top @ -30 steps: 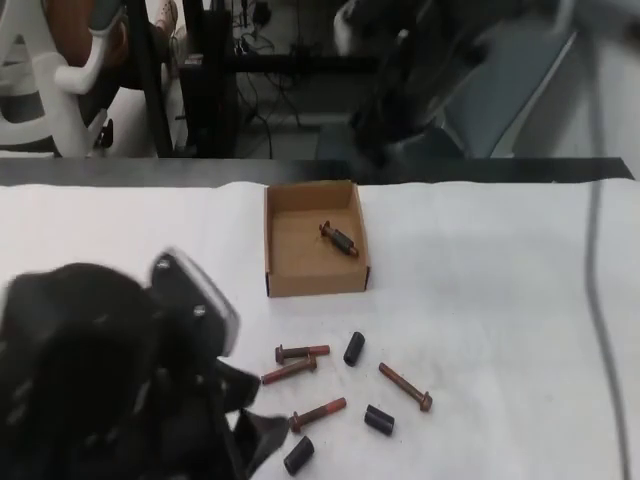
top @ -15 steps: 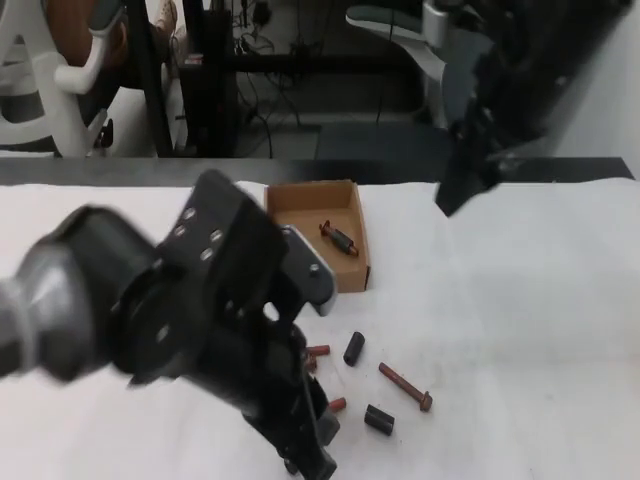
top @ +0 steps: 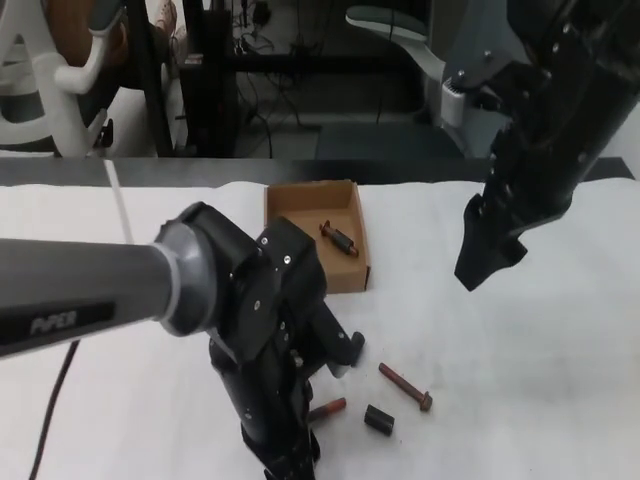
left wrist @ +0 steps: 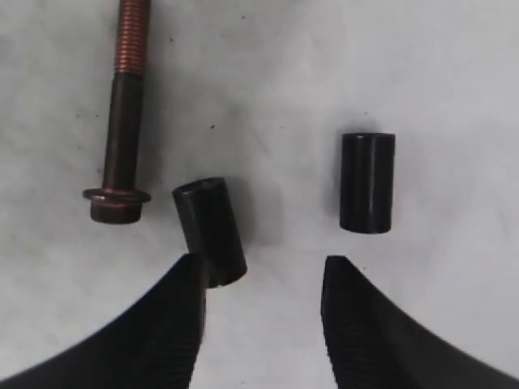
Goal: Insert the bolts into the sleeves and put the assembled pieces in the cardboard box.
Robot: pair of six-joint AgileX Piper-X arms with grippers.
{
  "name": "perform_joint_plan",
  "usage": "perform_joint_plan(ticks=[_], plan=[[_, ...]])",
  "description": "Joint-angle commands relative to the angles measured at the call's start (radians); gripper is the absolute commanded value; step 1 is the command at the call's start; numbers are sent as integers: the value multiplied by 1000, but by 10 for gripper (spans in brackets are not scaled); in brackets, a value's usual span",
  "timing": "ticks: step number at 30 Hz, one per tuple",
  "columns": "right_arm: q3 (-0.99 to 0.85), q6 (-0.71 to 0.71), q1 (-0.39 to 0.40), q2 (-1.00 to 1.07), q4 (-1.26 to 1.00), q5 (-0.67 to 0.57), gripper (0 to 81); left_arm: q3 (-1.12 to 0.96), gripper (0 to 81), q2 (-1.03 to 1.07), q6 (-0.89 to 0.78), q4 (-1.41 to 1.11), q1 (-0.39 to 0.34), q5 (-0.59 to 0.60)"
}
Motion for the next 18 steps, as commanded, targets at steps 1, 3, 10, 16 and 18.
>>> perform_joint_plan(ticks=[1, 3, 10, 16, 18], plan=[[8, -5, -4, -16, -24, -43, 694, -11, 434, 12, 7, -11, -5, -15], [8, -5, -4, -16, -31, -66, 694, -11, 434, 25, 7, -36, -5, -30], [8, -13, -4, -16, -33, -86, 694, -12, 430, 94, 7, -84, -5, -89], [8, -12, -4, -16, -56, -86, 694, -12, 7, 119, 7, -87, -5, -117], [8, -12, -4, -16, -69, -86, 694, -12, 17, 110, -7, -94, -5, -116]])
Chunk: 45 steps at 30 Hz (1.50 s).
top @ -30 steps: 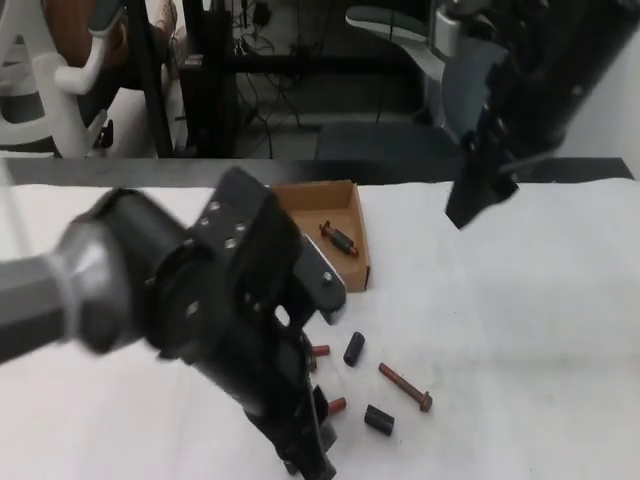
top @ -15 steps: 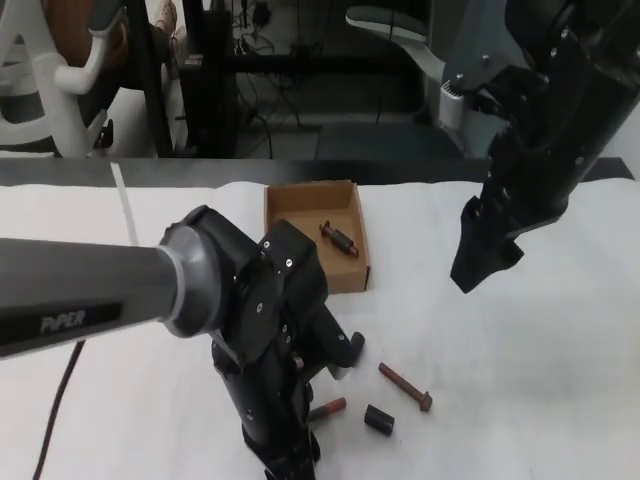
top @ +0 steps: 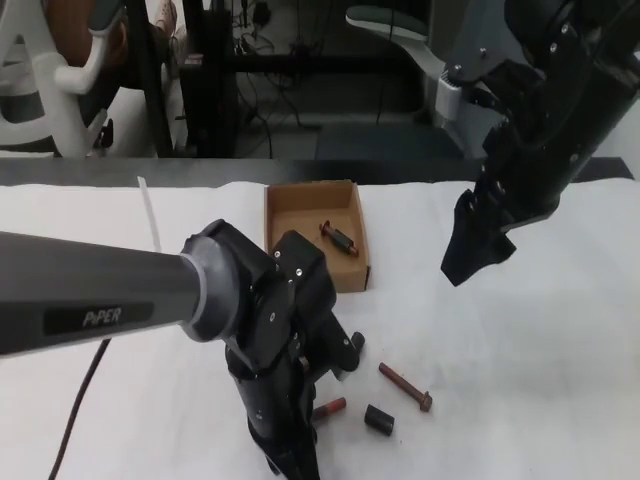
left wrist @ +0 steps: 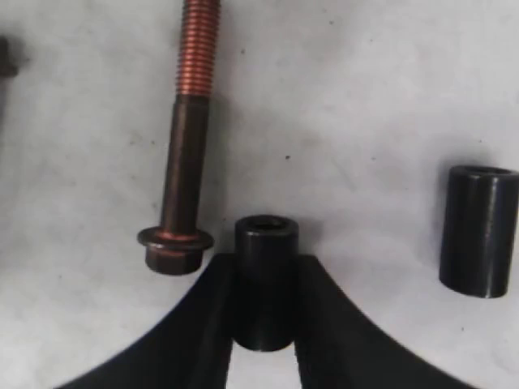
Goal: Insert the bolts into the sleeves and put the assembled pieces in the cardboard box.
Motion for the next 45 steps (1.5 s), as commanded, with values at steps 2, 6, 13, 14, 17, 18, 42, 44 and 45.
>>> perform_joint_plan(ticks=[2, 6, 13, 14, 17, 18, 42, 44, 45], plan=[[0, -20, -6, -16, -30, -22, 694, 4, 18, 0, -27, -19, -2, -19], [0, -122, -5, -16, -57, -22, 694, 4, 18, -95, -99, -21, 9, -14], [0, -295, -5, -16, -78, -22, 694, 74, 18, -408, -234, -48, 120, -14], [0, -308, -3, -16, -78, -32, 694, 96, 18, -454, -253, -58, 149, -14], [3, -348, 15, -10, -78, -104, 694, 162, 18, -621, -298, -107, 231, -14], [3, -359, 29, -7, -78, -112, 694, 182, 18, -673, -312, -131, 251, -14], [3, -544, 405, 423, -267, 109, 563, 390, 18, -1532, -460, -186, 303, -255], [3, -544, 404, 449, -273, 137, 563, 390, 18, -1541, -460, -157, 303, -255], [3, -544, 404, 464, -284, 155, 546, 390, 18, -1543, -460, -146, 303, -255]])
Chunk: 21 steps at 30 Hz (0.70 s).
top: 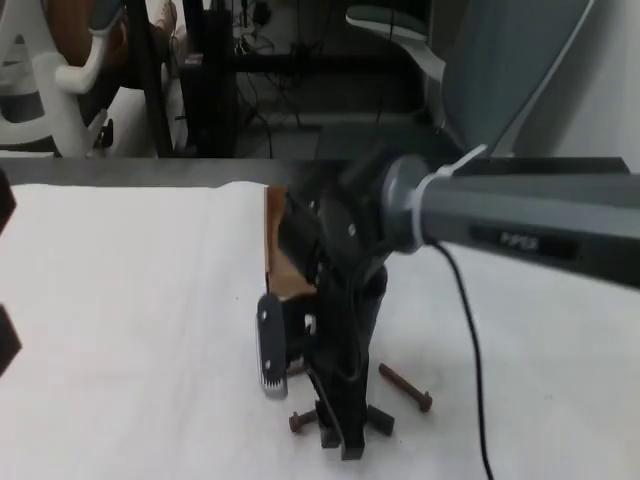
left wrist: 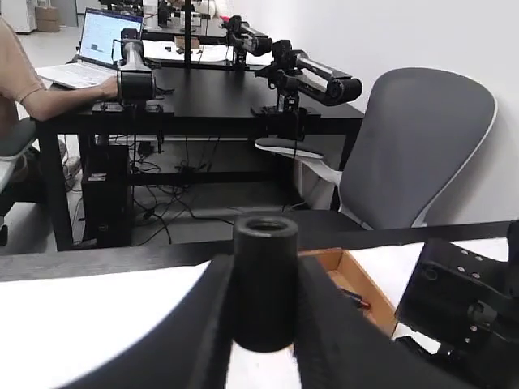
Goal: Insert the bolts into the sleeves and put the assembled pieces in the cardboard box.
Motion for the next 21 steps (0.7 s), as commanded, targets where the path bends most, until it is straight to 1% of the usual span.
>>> perform_joint_plan(ticks=[1, 3, 5, 6, 12, 19, 20, 21], plan=[[-1, -9, 2, 29, -23, 43, 522, 2, 18, -12, -4, 36, 2, -8], [-1, -9, 2, 44, -54, 43, 437, 2, 18, -14, -4, 38, 2, -8], [-3, -9, 5, 50, -81, 42, 370, 2, 18, -14, -4, 35, 2, -8], [-3, -9, 6, 51, -98, 38, 358, 2, 18, -14, -4, 35, 2, -8], [-4, -6, 23, 51, -122, -24, 360, 2, 18, -14, -4, 35, 2, -8], [-4, 12, 45, 51, -122, -29, 353, 2, 18, -14, -4, 35, 2, -8], [-4, 23, 46, 51, -122, -27, 315, 2, 18, -14, -4, 35, 2, -8], [-4, 32, 46, 51, -122, -28, 255, 2, 18, -14, -4, 35, 2, -8]])
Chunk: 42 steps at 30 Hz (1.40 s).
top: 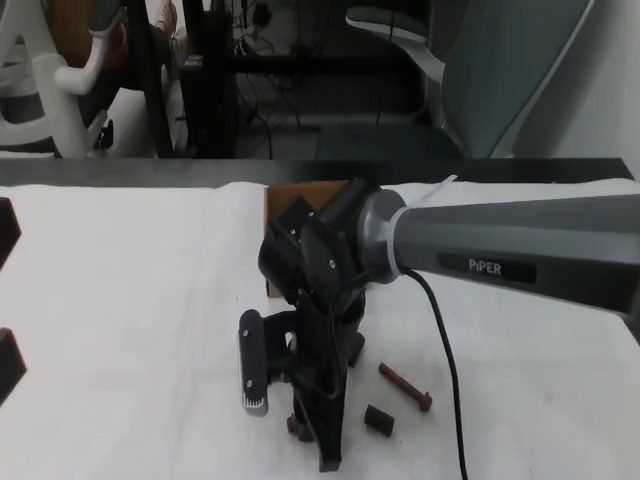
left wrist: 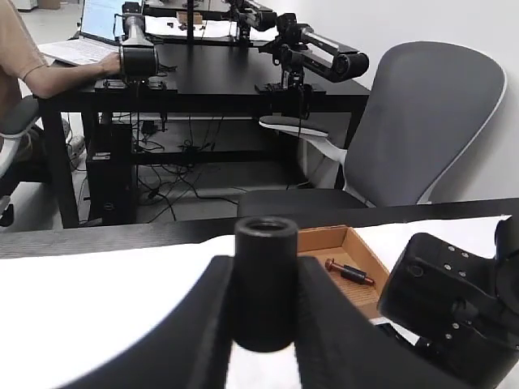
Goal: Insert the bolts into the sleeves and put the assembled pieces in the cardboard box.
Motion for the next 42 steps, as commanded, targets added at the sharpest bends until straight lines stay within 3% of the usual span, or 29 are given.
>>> perform_joint_plan(ticks=[1, 2, 3, 6, 10, 18, 22, 29, 34, 38, 42], plan=[[-4, 26, 5, 5, -5, -11, 137, -1, 18, -9, -2, -5, 2, -8], [-4, 37, 5, 5, -5, 6, 15, -1, 18, -9, -2, -5, 2, -8], [-4, 49, 5, 5, -5, 9, 3, -1, 18, -9, -2, -5, 2, -5], [-4, 146, -7, -1, -32, -10, 4, 8, 18, -9, -2, -7, 2, 46], [-4, 288, -43, -59, -90, -153, 6, 88, 18, -9, -2, -80, 2, 132], [-2, 345, -121, -271, -142, -148, 6, 366, 18, -7, -141, -602, 1, 166], [14, 412, -162, -396, -199, -158, 6, 468, 18, 0, -167, -692, 0, 166], [294, 653, -165, -610, -611, -233, 6, 522, 18, 78, -166, -753, -2, 268], [603, 1016, -139, -733, -1158, -240, 6, 522, 18, 212, -66, -784, -11, 341], [768, 1195, -113, -755, -1528, -236, 6, 522, 18, 349, -30, -932, -86, 325], [801, 1251, -83, -755, -1578, -226, 6, 522, 18, 514, -18, -1054, -213, 201]])
